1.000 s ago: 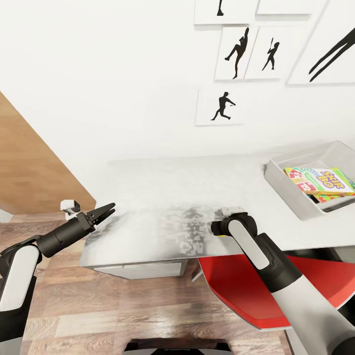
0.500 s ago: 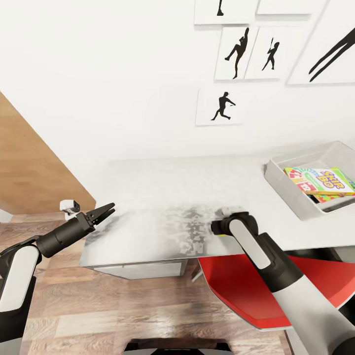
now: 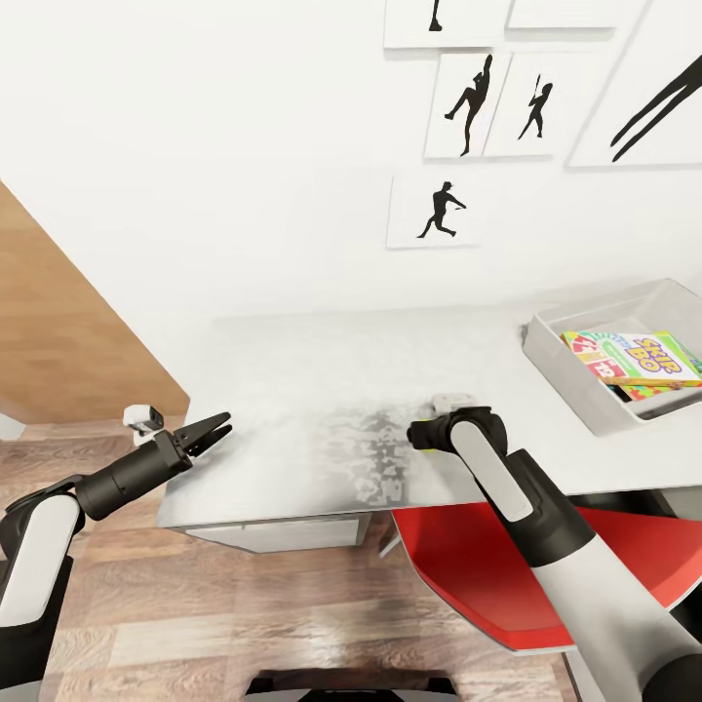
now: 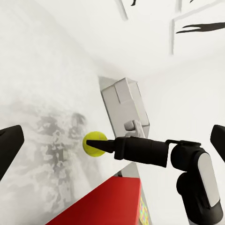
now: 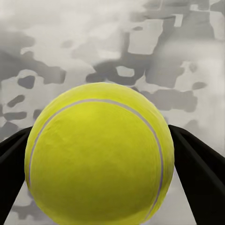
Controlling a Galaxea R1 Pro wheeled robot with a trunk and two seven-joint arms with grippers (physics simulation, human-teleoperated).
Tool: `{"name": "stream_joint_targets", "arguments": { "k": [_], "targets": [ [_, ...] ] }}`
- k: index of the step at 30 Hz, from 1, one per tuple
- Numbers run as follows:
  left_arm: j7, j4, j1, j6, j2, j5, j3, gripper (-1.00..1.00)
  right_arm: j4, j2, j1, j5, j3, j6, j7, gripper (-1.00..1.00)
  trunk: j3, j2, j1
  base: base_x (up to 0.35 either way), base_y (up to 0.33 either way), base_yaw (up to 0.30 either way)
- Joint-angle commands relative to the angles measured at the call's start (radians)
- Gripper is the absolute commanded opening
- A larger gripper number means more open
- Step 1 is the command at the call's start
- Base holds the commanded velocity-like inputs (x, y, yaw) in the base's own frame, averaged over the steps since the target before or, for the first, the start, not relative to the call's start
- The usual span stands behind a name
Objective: Put all the toys in the child's room - the three board games (two on the bed and one on the table), the two jigsaw puzzles on the table, and the tennis ball on the table - inside the toy box on the table in the child's room.
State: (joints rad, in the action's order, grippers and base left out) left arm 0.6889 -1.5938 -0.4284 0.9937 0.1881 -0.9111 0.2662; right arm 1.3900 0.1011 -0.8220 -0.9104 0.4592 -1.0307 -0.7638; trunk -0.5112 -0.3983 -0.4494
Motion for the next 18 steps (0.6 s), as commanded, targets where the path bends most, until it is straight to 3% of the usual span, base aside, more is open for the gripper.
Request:
{"name": "stream_joint_targets", "arguments": {
  "k": [1,18],
  "targets": [
    [0.004,0.000,-0.001,0.004,0.000,0.002,0.001,1.00,0.001,0.001,-0.001,-0.009,0.002,-0.002,-0.010,-1.00,-0.001,-0.002,-0.001,0.000,0.000,0.000],
    [0.004,0.000,-0.001,0.004,0.000,0.002,0.001,1.00,0.001,0.001,-0.001,-0.009,0.002,-0.002,-0.010,-1.00,-0.001,-0.002,-0.001,0.000,0.000,0.000]
  ]
}}
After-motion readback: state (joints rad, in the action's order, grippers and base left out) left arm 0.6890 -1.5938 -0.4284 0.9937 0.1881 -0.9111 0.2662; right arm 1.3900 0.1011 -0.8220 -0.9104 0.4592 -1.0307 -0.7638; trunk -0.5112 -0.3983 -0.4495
